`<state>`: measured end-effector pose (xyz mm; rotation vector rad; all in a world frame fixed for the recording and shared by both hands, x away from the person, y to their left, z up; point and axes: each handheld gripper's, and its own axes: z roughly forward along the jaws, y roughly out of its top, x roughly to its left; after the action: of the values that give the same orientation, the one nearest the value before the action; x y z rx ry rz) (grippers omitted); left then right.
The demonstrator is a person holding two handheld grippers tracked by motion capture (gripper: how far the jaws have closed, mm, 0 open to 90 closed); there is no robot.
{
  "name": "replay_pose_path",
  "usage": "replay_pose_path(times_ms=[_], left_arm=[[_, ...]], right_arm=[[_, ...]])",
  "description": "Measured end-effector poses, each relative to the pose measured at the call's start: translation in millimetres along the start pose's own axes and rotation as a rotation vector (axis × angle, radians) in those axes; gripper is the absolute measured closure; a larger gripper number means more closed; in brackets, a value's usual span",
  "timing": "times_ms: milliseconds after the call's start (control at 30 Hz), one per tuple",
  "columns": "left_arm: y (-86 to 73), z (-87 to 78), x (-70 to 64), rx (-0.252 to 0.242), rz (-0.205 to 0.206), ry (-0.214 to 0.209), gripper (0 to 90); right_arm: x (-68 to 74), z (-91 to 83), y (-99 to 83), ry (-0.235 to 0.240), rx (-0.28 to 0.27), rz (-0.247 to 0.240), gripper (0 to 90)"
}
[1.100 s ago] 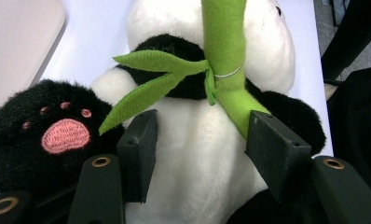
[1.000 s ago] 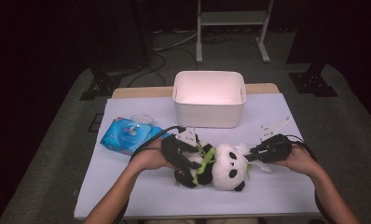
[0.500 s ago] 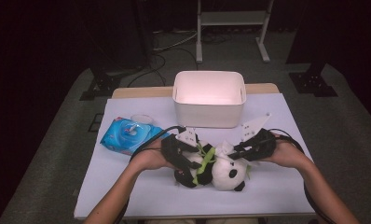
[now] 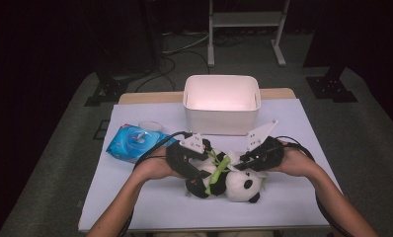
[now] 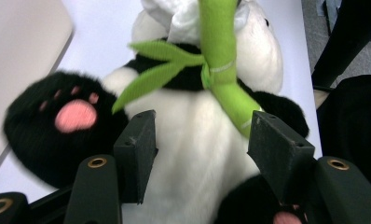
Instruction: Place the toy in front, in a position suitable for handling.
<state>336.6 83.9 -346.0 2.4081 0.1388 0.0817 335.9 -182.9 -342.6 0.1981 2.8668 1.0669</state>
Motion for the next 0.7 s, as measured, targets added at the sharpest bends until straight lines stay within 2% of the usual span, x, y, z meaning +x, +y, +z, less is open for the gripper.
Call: replay_pose_path(times_ms=[133,367,567,700], left_arm=[[-6.1,-7.8,1.7,0.000,-0.010,0.008,41.6],[-15.2,-10.8,2.1,-0.025,-0.043,-0.016,42.6],[-16.3,-18.5,2.6,-0.043,-0.046,-0.018,42.6],[-15.9,-9.9,1.5,-0.020,-0.048,-0.034,42.6]], right_arm=[[-1.1,-1.7,-5.9,-0.001,-0.013,0.013,76.6],[-0.9,-2.4,-8.1,0.003,-0.019,0.014,76.6],[-0.6,-5.4,-13.2,-0.002,-0.019,0.020,76.6],[0.0,-8.9,-18.6,-0.009,-0.021,0.029,76.7]])
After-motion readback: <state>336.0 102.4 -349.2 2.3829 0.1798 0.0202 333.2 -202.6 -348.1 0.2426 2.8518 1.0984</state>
